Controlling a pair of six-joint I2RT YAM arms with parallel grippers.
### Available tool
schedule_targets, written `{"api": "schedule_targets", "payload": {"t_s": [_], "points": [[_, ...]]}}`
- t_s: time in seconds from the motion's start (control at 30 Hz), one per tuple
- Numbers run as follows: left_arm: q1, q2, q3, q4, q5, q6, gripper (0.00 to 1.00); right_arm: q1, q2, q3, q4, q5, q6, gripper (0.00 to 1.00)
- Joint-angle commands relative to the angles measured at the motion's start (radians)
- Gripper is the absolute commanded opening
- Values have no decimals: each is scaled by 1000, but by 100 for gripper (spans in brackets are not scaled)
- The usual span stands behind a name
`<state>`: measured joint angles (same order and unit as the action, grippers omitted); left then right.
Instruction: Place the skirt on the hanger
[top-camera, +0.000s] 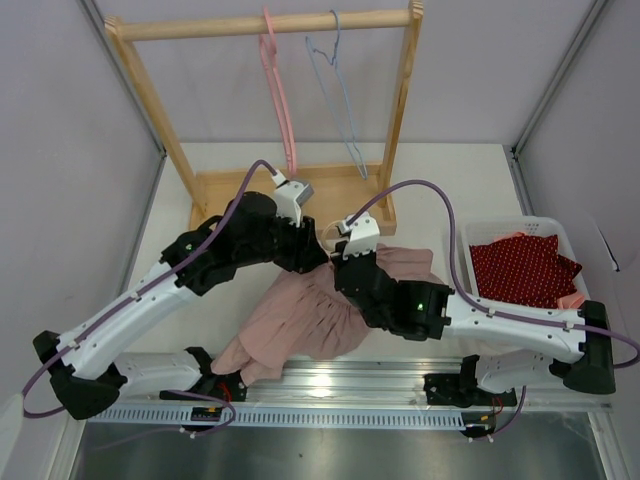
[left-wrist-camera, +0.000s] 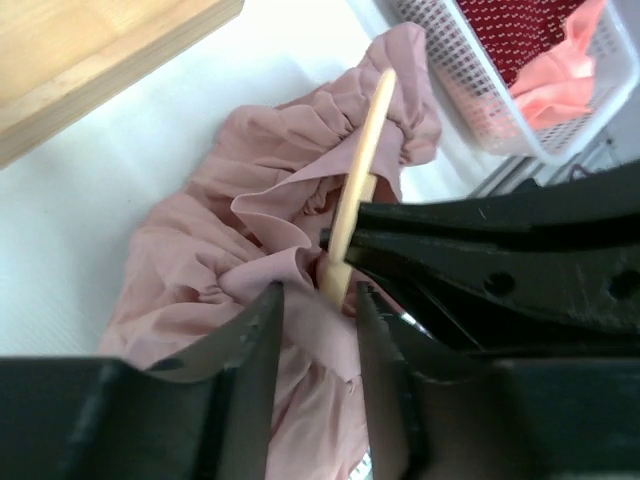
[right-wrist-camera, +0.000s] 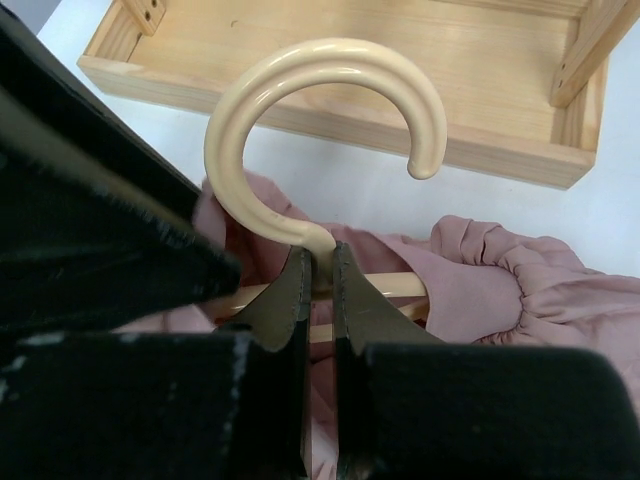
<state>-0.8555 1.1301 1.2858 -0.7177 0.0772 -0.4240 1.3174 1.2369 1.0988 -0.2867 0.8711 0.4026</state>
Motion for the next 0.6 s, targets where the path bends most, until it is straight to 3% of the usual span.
{"api": "schedule_targets", "payload": {"t_s": [0.0,0.03,0.13,0.57], "points": [[-4,-62,23,66,50,79,48,-13,-36,64,24,40,-24,0],[-4,-64,29,73,64,103,56,-18,-40,61,26,32,-22,0],[-4,-73,27,110,94,129,65,-26,-50,64,23,31,-28,0],[-4,-76,-5,92,110,312,62,-83,-103,72,-14,-89,-30,0]]}}
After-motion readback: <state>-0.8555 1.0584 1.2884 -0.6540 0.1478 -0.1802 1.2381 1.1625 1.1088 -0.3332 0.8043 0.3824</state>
